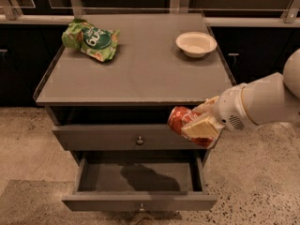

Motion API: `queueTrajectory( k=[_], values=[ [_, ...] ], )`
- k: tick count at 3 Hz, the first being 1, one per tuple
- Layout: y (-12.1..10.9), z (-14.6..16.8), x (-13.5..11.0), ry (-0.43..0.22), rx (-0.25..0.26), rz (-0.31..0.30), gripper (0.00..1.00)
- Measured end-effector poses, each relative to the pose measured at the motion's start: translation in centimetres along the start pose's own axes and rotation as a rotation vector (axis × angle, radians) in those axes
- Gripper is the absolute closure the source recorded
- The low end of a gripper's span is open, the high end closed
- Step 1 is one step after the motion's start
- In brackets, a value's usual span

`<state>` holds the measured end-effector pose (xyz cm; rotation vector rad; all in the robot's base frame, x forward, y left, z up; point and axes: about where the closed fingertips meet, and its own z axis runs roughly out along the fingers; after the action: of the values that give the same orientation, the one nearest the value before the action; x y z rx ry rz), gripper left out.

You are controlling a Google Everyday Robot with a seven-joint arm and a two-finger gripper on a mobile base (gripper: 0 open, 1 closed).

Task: Place coke can into middle drawer

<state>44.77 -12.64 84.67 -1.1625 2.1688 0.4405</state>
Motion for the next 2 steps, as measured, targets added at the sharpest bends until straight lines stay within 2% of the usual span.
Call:
queueTrajectory(
  k=[1, 2],
  values=[
    [0.0, -0.1, -0.2, -0.002, 0.001, -0.002, 1.00],
    [-0.8, 2.0, 2.4, 0.012, -0.010, 0.079, 1.00]
  ],
)
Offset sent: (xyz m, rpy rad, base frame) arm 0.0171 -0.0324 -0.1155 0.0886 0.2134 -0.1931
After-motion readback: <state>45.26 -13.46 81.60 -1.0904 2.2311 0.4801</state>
